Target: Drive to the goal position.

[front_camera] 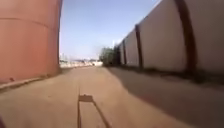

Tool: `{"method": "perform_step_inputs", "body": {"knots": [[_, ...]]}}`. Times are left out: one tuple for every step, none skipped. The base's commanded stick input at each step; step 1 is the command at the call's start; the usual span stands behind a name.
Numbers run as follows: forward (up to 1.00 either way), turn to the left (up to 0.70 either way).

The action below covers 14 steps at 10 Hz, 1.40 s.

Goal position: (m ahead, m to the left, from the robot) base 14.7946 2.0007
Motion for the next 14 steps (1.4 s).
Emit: {"method": "perform_step_inputs", "body": {"knots": [[1.00,0.00],[1.00,0.00],[1.00,0.00],[1.00,0.00],[1.00,0.00],[1.00,0.00],[1.00,0.00],[1.00,0.00],[1.00,0.00],[1.00,0.00],[1.00,0.00],[1.00,0.00],[1.00,0.00],[1.00,0.00]]}}
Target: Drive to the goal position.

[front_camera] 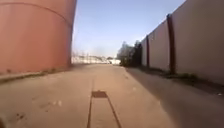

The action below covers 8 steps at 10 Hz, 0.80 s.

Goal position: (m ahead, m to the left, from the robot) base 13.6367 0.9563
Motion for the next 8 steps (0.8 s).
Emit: {"method": "perform_step_inputs", "body": {"knots": [[1.00,0.00],[1.00,0.00],[1.00,0.00],[1.00,0.00],[1.00,0.00],[1.00,0.00],[1.00,0.00],[1.00,0.00]]}}
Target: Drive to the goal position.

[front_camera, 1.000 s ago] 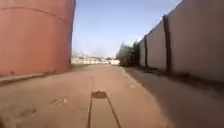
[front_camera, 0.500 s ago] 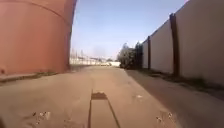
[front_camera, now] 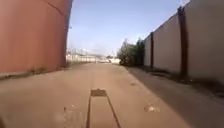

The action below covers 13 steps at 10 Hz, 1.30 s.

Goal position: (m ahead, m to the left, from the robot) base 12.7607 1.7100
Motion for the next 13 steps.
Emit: {"method": "perform_step_inputs", "body": {"knots": [[1.00,0.00],[1.00,0.00],[1.00,0.00],[1.00,0.00],[1.00,0.00],[1.00,0.00],[1.00,0.00],[1.00,0.00],[1.00,0.00],[1.00,0.00],[1.00,0.00],[1.00,0.00],[1.00,0.00]]}}
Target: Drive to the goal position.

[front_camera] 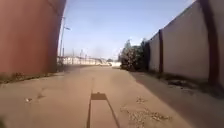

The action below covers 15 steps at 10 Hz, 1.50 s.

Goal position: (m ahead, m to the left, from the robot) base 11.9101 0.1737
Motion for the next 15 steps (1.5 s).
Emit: {"method": "perform_step_inputs", "body": {"knots": [[1.00,0.00],[1.00,0.00],[1.00,0.00],[1.00,0.00],[1.00,0.00],[1.00,0.00],[1.00,0.00],[1.00,0.00],[1.00,0.00],[1.00,0.00],[1.00,0.00],[1.00,0.00],[1.00,0.00],[1.00,-0.06],[1.00,-0.27]]}}
